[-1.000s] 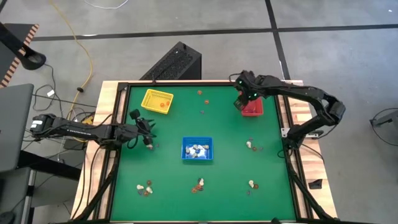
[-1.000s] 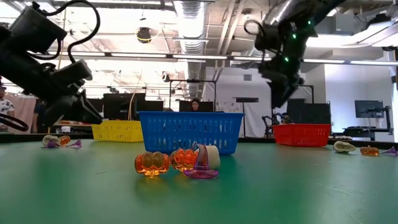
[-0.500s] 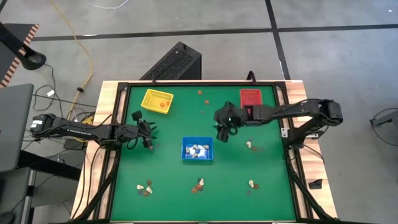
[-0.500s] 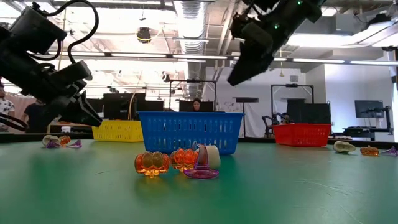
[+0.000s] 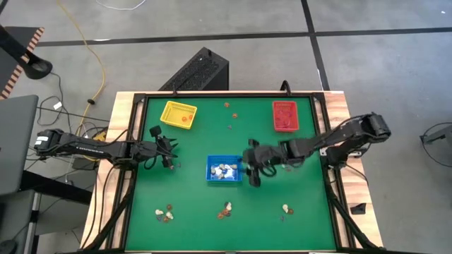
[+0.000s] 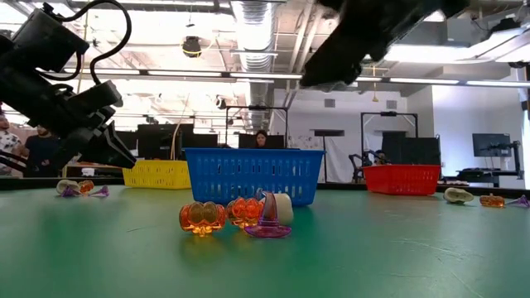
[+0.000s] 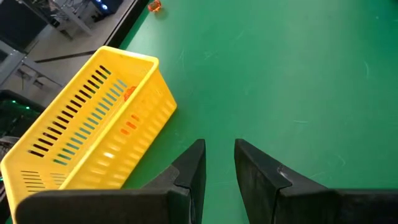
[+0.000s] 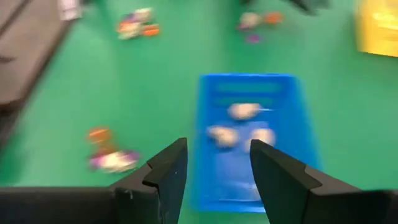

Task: Sort Halloween decoration
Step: Put the orange pumpkin toy into the yellow bin

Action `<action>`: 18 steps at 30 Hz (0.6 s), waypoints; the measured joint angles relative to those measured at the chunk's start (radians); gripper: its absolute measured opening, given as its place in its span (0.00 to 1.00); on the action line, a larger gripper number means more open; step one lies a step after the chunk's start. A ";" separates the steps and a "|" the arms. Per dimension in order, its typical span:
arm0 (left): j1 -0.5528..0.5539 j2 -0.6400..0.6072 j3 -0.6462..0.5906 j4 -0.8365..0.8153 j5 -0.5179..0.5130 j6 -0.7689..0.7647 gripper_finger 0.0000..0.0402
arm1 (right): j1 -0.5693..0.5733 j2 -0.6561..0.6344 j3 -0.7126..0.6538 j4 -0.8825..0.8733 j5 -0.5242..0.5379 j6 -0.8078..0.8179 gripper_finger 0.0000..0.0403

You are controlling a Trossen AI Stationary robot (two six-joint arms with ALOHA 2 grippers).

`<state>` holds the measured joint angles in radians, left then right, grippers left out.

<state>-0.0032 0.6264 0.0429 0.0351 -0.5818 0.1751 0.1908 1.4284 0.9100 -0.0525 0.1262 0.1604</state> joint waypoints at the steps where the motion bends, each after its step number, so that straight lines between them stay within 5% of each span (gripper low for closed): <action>1: 0.000 0.000 0.000 0.000 0.000 0.000 0.19 | 0.031 0.000 0.000 0.003 -0.001 0.000 0.51; 9: 0.000 0.000 0.000 -0.001 -0.001 0.000 0.19 | 0.252 0.083 -0.002 0.121 0.021 -0.098 0.51; 18: 0.000 0.001 0.000 -0.001 0.000 0.001 0.19 | 0.281 0.293 0.025 0.338 0.033 -0.159 0.52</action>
<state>-0.0032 0.6277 0.0429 0.0345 -0.5823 0.1757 0.4722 1.7217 0.9347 0.2856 0.1592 0.0016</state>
